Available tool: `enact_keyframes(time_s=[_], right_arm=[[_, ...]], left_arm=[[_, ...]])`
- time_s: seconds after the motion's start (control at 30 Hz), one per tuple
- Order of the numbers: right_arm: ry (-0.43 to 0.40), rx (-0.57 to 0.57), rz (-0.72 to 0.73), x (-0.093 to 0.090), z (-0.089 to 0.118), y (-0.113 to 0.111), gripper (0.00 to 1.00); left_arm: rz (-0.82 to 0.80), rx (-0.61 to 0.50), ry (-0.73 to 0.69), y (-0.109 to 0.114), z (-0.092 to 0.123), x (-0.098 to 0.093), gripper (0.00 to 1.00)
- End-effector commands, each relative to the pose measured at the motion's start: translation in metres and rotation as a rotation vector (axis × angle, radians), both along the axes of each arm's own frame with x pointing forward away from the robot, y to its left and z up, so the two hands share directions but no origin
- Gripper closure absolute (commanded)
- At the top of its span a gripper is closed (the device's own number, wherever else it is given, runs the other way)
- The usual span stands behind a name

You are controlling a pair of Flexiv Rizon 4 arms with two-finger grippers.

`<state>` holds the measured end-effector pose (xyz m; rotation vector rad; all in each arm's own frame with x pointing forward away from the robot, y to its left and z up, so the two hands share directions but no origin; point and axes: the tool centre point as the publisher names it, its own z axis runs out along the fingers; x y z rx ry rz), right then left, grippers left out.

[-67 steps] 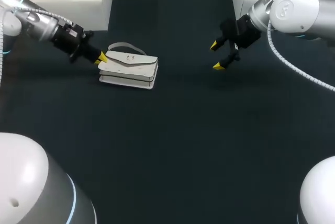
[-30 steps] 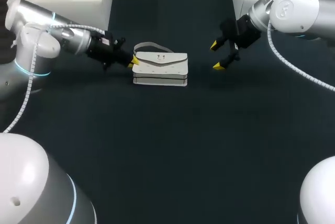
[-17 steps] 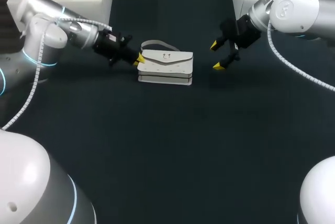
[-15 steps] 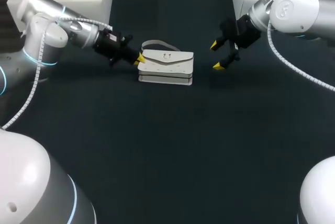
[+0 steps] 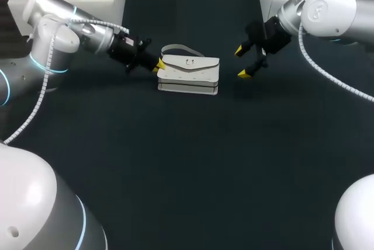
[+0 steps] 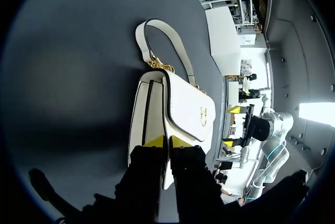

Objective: Pick up the bag, open it, inspect its contents, close it, and place it on the opposite side

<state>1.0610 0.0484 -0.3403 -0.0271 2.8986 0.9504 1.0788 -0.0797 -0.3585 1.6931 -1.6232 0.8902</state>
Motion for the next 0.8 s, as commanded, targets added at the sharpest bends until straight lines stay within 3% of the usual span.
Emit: enact_keyframes(time_s=[0.03,0.4,0.5,0.57,0.67,0.8], right_arm=[[0.002,0.0,0.001,0.001,0.0,0.0,0.0],[0.002,0.0,0.001,0.001,0.0,0.0,0.0],[0.002,0.0,0.001,0.001,0.0,0.0,0.0],[0.002,0.0,0.001,0.001,0.0,0.0,0.0],[0.002,0.0,0.001,0.001,0.0,0.0,0.0],[0.002,0.0,0.001,0.001,0.0,0.0,0.0]], left_arm=[[0.011,0.008,-0.013,-0.004,0.0,-0.006,1.0],[0.019,0.024,-0.023,-0.008,0.002,-0.007,1.0],[0.024,0.022,-0.028,-0.006,0.005,-0.006,0.86],[0.029,0.02,-0.03,-0.004,0.007,-0.006,0.59],[0.039,0.016,-0.039,0.001,0.012,-0.006,0.0],[0.046,0.014,-0.066,0.013,0.026,-0.006,0.0]])
